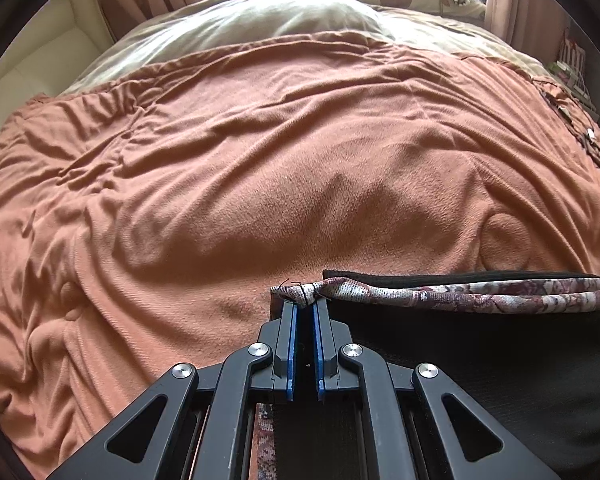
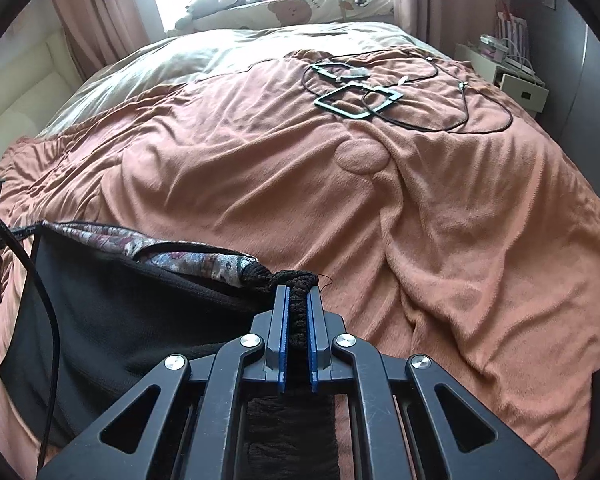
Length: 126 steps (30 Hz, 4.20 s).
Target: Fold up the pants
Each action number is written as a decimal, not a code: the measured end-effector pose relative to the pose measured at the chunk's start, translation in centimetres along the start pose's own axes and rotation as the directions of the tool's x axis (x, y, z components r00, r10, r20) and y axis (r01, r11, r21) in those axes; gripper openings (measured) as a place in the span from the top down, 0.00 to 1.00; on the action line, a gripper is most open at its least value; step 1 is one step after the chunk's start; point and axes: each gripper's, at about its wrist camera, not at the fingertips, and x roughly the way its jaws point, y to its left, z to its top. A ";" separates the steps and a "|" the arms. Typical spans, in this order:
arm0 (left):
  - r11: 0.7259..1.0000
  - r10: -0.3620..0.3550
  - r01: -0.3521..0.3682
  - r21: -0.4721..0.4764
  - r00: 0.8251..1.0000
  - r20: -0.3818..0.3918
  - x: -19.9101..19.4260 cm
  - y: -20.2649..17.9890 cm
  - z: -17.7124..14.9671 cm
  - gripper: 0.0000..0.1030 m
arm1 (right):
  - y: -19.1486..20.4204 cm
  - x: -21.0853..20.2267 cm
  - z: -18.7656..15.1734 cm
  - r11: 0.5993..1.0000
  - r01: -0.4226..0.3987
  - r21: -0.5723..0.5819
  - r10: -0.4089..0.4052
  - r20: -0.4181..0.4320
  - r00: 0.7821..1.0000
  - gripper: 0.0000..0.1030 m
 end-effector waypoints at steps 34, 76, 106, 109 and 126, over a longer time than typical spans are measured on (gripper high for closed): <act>0.996 -0.068 0.070 -0.051 0.997 0.046 -13.9 2.8 -6.6 0.36 | -4.4 -9.4 -4.5 0.967 -0.166 0.192 0.172 -0.012 0.985 0.44; 0.829 -0.319 0.318 -0.460 0.945 0.079 -18.3 4.7 -25.2 0.36 | -7.3 -3.2 -14.1 0.705 -0.455 0.544 0.493 0.085 0.866 0.34; 0.721 -0.376 0.311 -0.619 0.926 0.028 -13.1 5.6 -27.5 0.52 | -8.6 -2.9 -13.2 0.747 -0.393 0.536 0.381 0.140 0.914 0.80; 0.701 -0.375 0.287 -0.653 0.927 0.006 -12.5 5.8 -27.8 0.52 | -9.1 -2.9 -13.2 0.743 -0.398 0.538 0.390 0.134 0.911 0.80; 0.540 -0.477 0.377 -0.752 0.874 0.096 -11.2 7.3 -29.2 0.51 | -8.9 -2.4 -12.8 0.756 -0.399 0.520 0.394 0.125 0.910 0.80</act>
